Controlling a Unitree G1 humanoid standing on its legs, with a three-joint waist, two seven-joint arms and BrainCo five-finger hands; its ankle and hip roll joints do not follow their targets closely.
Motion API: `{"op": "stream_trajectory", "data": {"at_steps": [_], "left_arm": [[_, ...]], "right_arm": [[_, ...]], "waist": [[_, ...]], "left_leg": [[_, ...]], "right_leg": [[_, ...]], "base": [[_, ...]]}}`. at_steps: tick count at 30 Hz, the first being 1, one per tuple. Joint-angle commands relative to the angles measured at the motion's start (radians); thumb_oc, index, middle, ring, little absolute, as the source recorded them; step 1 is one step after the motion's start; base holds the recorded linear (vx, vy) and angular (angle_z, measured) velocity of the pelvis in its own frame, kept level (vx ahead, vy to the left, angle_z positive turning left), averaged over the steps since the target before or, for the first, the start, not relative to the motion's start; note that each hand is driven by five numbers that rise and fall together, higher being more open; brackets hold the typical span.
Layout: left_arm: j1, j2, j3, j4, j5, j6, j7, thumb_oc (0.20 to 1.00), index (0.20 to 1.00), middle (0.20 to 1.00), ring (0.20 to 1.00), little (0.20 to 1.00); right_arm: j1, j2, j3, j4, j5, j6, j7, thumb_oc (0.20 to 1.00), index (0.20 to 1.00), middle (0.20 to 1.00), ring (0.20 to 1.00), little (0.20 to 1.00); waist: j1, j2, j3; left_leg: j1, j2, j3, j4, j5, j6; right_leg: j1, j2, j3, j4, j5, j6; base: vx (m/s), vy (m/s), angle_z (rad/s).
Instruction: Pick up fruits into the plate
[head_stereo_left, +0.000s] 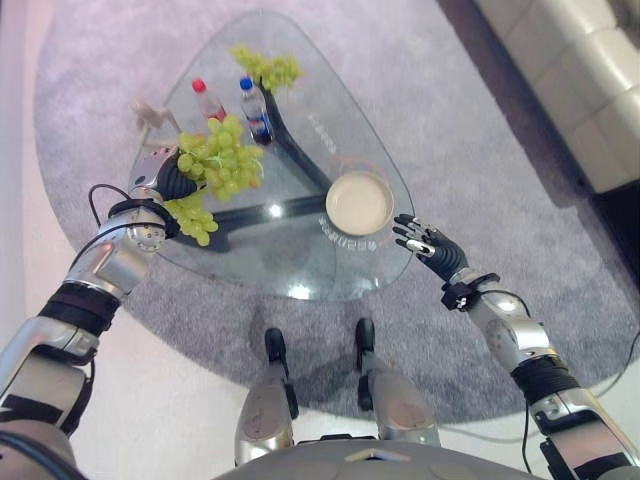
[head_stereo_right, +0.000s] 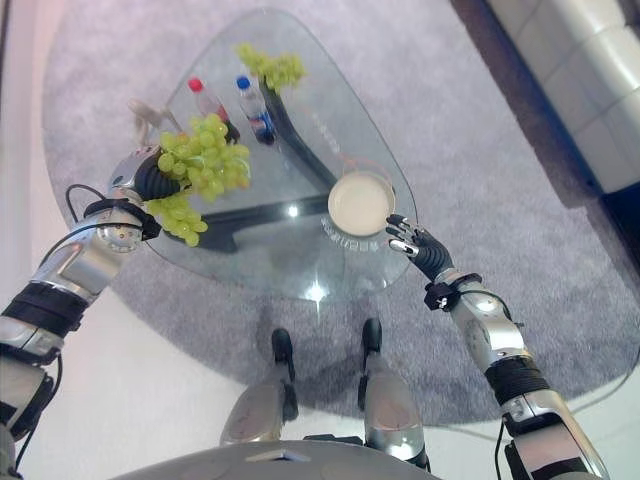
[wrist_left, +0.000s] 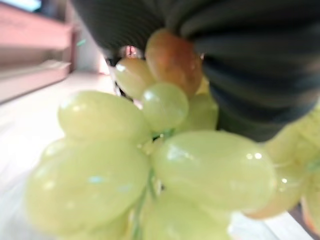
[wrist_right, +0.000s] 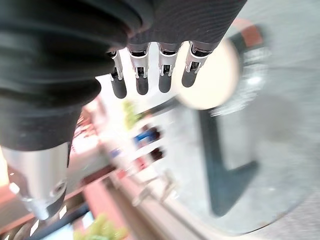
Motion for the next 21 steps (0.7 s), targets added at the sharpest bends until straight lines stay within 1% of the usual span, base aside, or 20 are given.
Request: {"op": "stream_trajectory", "data": {"at_steps": [1,3,4,5,8,9,11,12,14,15,16,18,21], "left_arm": [[0.039,0.062,0.041,-0.062,0.127,-0.123,-0.083,0.2,0.2,0.2,0.2,0.2],[0.039,0.09,0.034,-0.101,0.172,-0.176,-0.13,0.2,0.2,0.2,0.2,0.2],[0.035,0.098,0.029,-0.11,0.179,-0.19,-0.142,0.2,0.2,0.2,0.2,0.2],[0.024,0.116,0.021,-0.134,0.192,-0.21,-0.169,0.2,0.2,0.2,0.2,0.2],[-0.034,0.156,-0.028,-0.186,0.21,-0.27,-0.231,0.2,0.2,0.2,0.2,0.2],[-0.049,0.166,-0.044,-0.21,0.217,-0.29,-0.248,0.2,0.2,0.2,0.2,0.2],[-0.07,0.182,-0.064,-0.242,0.207,-0.296,-0.265,0.2,0.2,0.2,0.2,0.2],[-0.1,0.187,-0.089,-0.27,0.209,-0.313,-0.291,0.2,0.2,0.2,0.2,0.2],[-0.135,0.194,-0.126,-0.294,0.199,-0.343,-0.316,0.2,0.2,0.2,0.2,0.2],[-0.139,0.194,-0.131,-0.295,0.199,-0.344,-0.318,0.2,0.2,0.2,0.2,0.2],[-0.158,0.193,-0.15,-0.309,0.193,-0.36,-0.333,0.2,0.2,0.2,0.2,0.2],[-0.196,0.194,-0.185,-0.334,0.183,-0.382,-0.364,0.2,0.2,0.2,0.2,0.2],[-0.249,0.197,-0.237,-0.364,0.151,-0.381,-0.394,0.2,0.2,0.2,0.2,0.2]], "right_arm": [[0.027,-0.009,0.014,-0.081,0.027,0.073,0.091,1.0,1.0,1.0,1.0,1.0],[0.012,-0.03,0.017,-0.109,0.024,0.128,0.126,1.0,1.0,1.0,1.0,1.0],[0.01,-0.037,0.019,-0.114,0.023,0.14,0.136,1.0,1.0,1.0,1.0,1.0],[0.001,-0.055,0.026,-0.126,0.026,0.167,0.158,1.0,1.0,1.0,1.0,1.0],[-0.034,-0.101,0.062,-0.17,0.048,0.241,0.195,1.0,1.0,1.0,1.0,1.0],[-0.04,-0.112,0.072,-0.184,0.058,0.254,0.202,1.0,1.0,1.0,1.0,1.0],[-0.048,-0.126,0.083,-0.199,0.076,0.272,0.208,1.0,1.0,1.0,1.0,1.0],[-0.064,-0.135,0.098,-0.215,0.099,0.292,0.213,1.0,1.0,1.0,1.0,1.0],[-0.083,-0.141,0.114,-0.224,0.131,0.309,0.223,1.0,1.0,1.0,1.0,1.0],[-0.085,-0.14,0.115,-0.225,0.133,0.311,0.223,1.0,1.0,1.0,1.0,1.0],[-0.092,-0.141,0.126,-0.232,0.149,0.32,0.228,1.0,1.0,1.0,1.0,1.0],[-0.105,-0.141,0.139,-0.239,0.169,0.349,0.246,1.0,1.0,1.0,1.0,1.0],[-0.118,-0.144,0.166,-0.245,0.201,0.389,0.257,1.0,1.0,1.0,1.0,1.0]], "waist": [[0.023,-0.018,-0.189],[0.028,-0.018,-0.215],[0.028,-0.018,-0.22],[0.031,-0.017,-0.233],[0.035,-0.018,-0.265],[0.036,-0.017,-0.272],[0.038,-0.017,-0.279],[0.04,-0.017,-0.288],[0.042,-0.016,-0.295],[0.042,-0.017,-0.295],[0.041,-0.016,-0.299],[0.041,-0.016,-0.304],[0.043,-0.015,-0.306]], "left_leg": [[0.038,-0.077,0.005,0.004,-0.067,0.024],[0.064,-0.08,0.004,0.003,-0.076,0.026],[0.069,-0.081,0.004,0.003,-0.078,0.027],[0.079,-0.082,0.004,0.003,-0.082,0.027],[0.107,-0.084,0.004,0.003,-0.094,0.029],[0.113,-0.084,0.005,0.003,-0.096,0.03],[0.119,-0.085,0.004,0.003,-0.099,0.031],[0.125,-0.085,0.005,0.003,-0.102,0.032],[0.132,-0.087,0.003,0.003,-0.106,0.034],[0.133,-0.087,0.003,0.003,-0.106,0.035],[0.136,-0.088,0.002,0.003,-0.107,0.035],[0.14,-0.089,0.0,0.003,-0.111,0.037],[0.143,-0.092,-0.003,0.003,-0.114,0.039]], "right_leg": [[0.042,-0.027,-0.014,0.028,-0.036,0.038],[0.071,-0.031,-0.02,0.018,-0.037,0.041],[0.077,-0.032,-0.022,0.016,-0.038,0.041],[0.089,-0.035,-0.027,0.013,-0.039,0.043],[0.119,-0.04,-0.039,0.005,-0.043,0.048],[0.124,-0.041,-0.042,0.005,-0.044,0.048],[0.131,-0.041,-0.046,0.005,-0.046,0.048],[0.139,-0.042,-0.052,0.005,-0.048,0.049],[0.147,-0.041,-0.058,0.005,-0.051,0.048],[0.148,-0.041,-0.058,0.005,-0.051,0.048],[0.152,-0.042,-0.06,0.005,-0.052,0.049],[0.156,-0.042,-0.062,0.005,-0.054,0.05],[0.159,-0.045,-0.068,0.005,-0.054,0.053]], "base": [[0.14,0.032,0.03],[0.12,0.03,0.05],[0.08,0.031,0.11],[0.08,0.031,0.09],[0.08,0.03,0.06],[0.05,0.028,0.07],[0.03,0.026,0.05],[0.04,0.031,0.04],[0.04,0.022,0.04],[0.03,0.016,0.03],[0.0,0.0,0.0],[0.0,0.0,0.0],[0.0,0.0,0.0]]}}
